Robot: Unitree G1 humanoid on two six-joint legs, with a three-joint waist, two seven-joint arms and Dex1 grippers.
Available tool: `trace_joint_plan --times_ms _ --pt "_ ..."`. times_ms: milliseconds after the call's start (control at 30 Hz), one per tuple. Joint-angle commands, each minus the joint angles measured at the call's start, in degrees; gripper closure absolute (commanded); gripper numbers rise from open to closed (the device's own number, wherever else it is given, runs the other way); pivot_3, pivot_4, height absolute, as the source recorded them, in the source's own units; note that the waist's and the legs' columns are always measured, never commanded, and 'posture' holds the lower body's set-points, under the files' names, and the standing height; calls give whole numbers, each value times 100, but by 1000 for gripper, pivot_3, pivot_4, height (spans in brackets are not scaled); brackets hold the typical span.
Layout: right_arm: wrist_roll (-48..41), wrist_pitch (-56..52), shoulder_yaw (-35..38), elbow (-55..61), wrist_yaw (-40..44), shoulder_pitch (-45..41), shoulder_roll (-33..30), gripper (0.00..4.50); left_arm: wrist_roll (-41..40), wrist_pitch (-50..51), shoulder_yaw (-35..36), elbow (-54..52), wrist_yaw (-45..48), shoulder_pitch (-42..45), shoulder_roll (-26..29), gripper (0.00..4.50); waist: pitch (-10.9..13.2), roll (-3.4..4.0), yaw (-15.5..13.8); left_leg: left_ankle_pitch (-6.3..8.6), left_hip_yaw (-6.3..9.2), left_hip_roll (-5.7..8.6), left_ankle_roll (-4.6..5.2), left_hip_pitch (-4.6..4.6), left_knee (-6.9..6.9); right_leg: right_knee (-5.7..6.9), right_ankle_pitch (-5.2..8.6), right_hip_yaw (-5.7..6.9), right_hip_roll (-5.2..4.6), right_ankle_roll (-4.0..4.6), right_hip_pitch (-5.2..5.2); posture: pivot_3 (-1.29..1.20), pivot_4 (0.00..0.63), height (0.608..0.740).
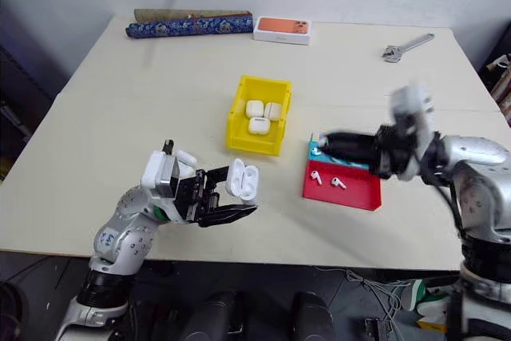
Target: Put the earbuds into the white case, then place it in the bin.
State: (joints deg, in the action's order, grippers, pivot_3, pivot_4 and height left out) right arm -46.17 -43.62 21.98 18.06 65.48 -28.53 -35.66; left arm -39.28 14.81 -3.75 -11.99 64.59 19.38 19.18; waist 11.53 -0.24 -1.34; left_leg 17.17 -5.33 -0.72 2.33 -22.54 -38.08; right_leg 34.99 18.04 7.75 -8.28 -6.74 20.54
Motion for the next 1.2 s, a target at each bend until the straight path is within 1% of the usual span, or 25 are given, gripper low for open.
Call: trace_joint_plan --times_ms 33,133,200,267,333,600,733,967,1100,1167,1200 --pt "-470 602 -98 736 -365 168 635 4057 -216 177 12 70 122 277 -13 1732 0 1 5 0 -3 0 0 0 2 2 0 -2 2 0 4 0 150 740" --pt "-204 1315 -638 980 -412 255 1227 4057 -273 346 4 137 164 475 -22 1732 0 1 17 0 -9 3 -1 -1 6 4 0 -5 8 0 10 0 150 740" --pt "-13 1670 -933 951 -467 291 1485 4057 -308 451 25 169 173 574 -39 1732 0 1 19 0 -14 3 -1 -1 6 7 0 -4 13 0 14 0 150 740" --pt "98 1878 -1124 858 -485 332 1577 4057 -280 502 7 176 210 627 -43 1732 0 1 21 0 -15 3 -1 0 6 10 0 -4 19 0 14 0 150 740" --pt "241 2137 -1311 794 -330 390 1546 4057 -230 513 -8 160 235 639 -32 1732 0 1 16 0 -16 3 -2 0 6 11 0 -3 22 0 17 0 150 740" --pt "508 2675 -1785 500 -168 684 1525 4057 -67 440 -24 155 185 662 -28 1732 0 1 20 0 -16 1 -2 1 6 10 0 -4 26 0 16 0 150 740" --pt "653 2883 -1913 311 -181 677 1524 4057 -20 397 -66 168 143 685 -108 1732 0 1 19 0 -17 0 -2 2 6 11 0 -5 26 0 17 0 150 740" --pt "898 3303 -2036 -31 110 847 1287 4057 41 341 -63 161 95 686 -195 1732 0 1 11 0 -16 0 -2 1 6 8 0 -6 25 0 16 0 150 740" --pt "683 2968 -2094 -117 120 888 1125 4057 91 281 -66 184 77 704 -248 1732 0 1 14 0 -16 0 -2 1 6 8 0 -9 23 0 16 0 150 740" --pt "710 3005 -2114 -148 203 887 1051 3320 113 251 -46 190 67 716 -266 1732 0 1 15 0 -16 0 -2 2 6 9 0 -8 23 0 15 0 150 740" --pt "801 3220 -2098 -184 254 865 1068 3073 126 237 -34 191 64 720 -273 1732 0 1 15 0 -16 0 -2 2 6 8 0 -8 23 0 15 0 150 740"
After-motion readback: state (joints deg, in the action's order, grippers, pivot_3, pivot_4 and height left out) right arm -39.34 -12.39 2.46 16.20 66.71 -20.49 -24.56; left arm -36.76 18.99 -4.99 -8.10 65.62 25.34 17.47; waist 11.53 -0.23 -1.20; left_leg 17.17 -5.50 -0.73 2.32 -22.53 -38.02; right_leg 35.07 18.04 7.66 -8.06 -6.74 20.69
